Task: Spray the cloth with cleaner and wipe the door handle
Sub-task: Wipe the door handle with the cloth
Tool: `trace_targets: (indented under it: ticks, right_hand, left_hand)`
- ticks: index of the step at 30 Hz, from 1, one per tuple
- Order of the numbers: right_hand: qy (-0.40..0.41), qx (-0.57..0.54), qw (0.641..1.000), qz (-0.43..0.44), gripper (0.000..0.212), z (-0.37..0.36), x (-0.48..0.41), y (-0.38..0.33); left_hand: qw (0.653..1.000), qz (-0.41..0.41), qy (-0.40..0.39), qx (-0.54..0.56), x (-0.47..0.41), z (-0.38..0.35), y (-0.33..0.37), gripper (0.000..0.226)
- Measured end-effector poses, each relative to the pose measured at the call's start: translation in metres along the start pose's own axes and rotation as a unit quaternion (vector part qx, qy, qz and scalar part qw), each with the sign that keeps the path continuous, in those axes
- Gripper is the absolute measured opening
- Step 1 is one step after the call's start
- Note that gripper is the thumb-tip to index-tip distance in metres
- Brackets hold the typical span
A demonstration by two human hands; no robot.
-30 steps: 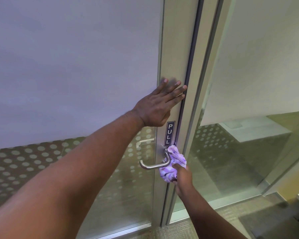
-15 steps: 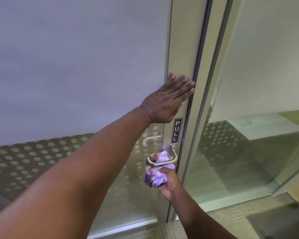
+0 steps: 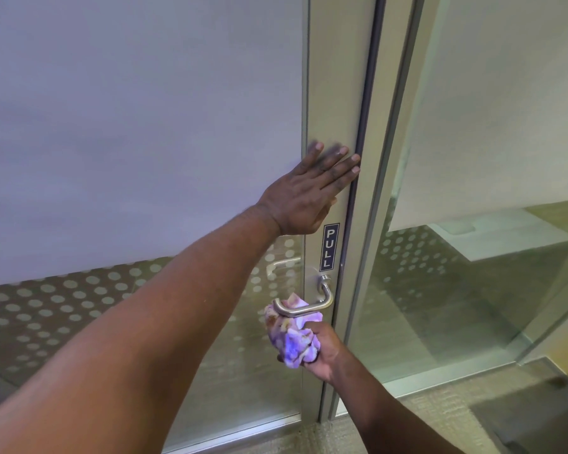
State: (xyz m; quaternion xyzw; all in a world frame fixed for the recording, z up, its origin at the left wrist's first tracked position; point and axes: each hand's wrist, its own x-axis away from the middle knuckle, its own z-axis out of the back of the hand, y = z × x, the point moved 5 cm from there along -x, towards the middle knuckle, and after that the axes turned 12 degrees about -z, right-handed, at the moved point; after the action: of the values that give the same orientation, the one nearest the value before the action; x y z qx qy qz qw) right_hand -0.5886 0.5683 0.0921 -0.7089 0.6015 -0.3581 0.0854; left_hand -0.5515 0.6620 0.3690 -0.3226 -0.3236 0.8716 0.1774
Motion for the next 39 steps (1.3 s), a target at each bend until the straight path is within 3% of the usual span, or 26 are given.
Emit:
trace_targets:
  ticks: [7, 10, 14, 24, 28, 31, 33, 35, 37, 39]
  right_hand:
    - [0.061, 0.036, 0.997, -0.011, 0.069, 0.045, 0.038, -0.010]
    - [0.062, 0.001, 0.998, 0.033, 0.065, 0.049, 0.065, -0.026]
    - [0.096, -0.042, 0.983, 0.151, 0.059, 0.036, 0.101, -0.071]
    - [0.123, -0.071, 0.948, 0.284, 0.046, 0.005, 0.166, -0.135]
    - [0.126, -0.079, 0.928, 0.342, 0.050, -0.009, 0.187, -0.152]
    - [0.117, -0.079, 0.911, 0.386, 0.041, -0.020, 0.206, -0.164]
    - [0.112, -0.076, 0.904, 0.406, 0.035, -0.024, 0.221, -0.172]
    - [0.116, -0.067, 0.897, 0.421, 0.048, -0.024, 0.235, -0.178]
    - [0.124, -0.052, 0.892, 0.431, 0.058, -0.019, 0.247, -0.183]
    - [0.127, -0.023, 0.886, 0.445, 0.053, -0.013, 0.261, -0.186]
  left_hand:
    - [1.000, 0.001, 0.009, 0.014, 0.000, 0.002, 0.000, 0.058]
    - [0.999, 0.000, 0.020, 0.031, -0.002, 0.005, 0.000, 0.057]
    - [0.998, 0.011, 0.019, 0.062, -0.002, 0.011, 0.000, 0.059]
    - [0.966, 0.086, 0.016, 0.243, -0.019, 0.036, 0.021, 0.065]
    - [0.914, 0.190, 0.006, 0.359, -0.036, 0.036, 0.042, 0.077]
    - [0.814, 0.260, 0.014, 0.520, -0.054, 0.032, 0.058, 0.081]
    - [0.731, 0.273, 0.010, 0.625, -0.067, 0.030, 0.072, 0.060]
    - [0.667, 0.267, 0.000, 0.696, -0.081, 0.028, 0.088, 0.028]
    - [0.635, 0.263, 0.006, 0.727, -0.092, 0.031, 0.098, 0.009]
    - [0.624, 0.271, 0.020, 0.733, -0.104, 0.034, 0.104, 0.013]
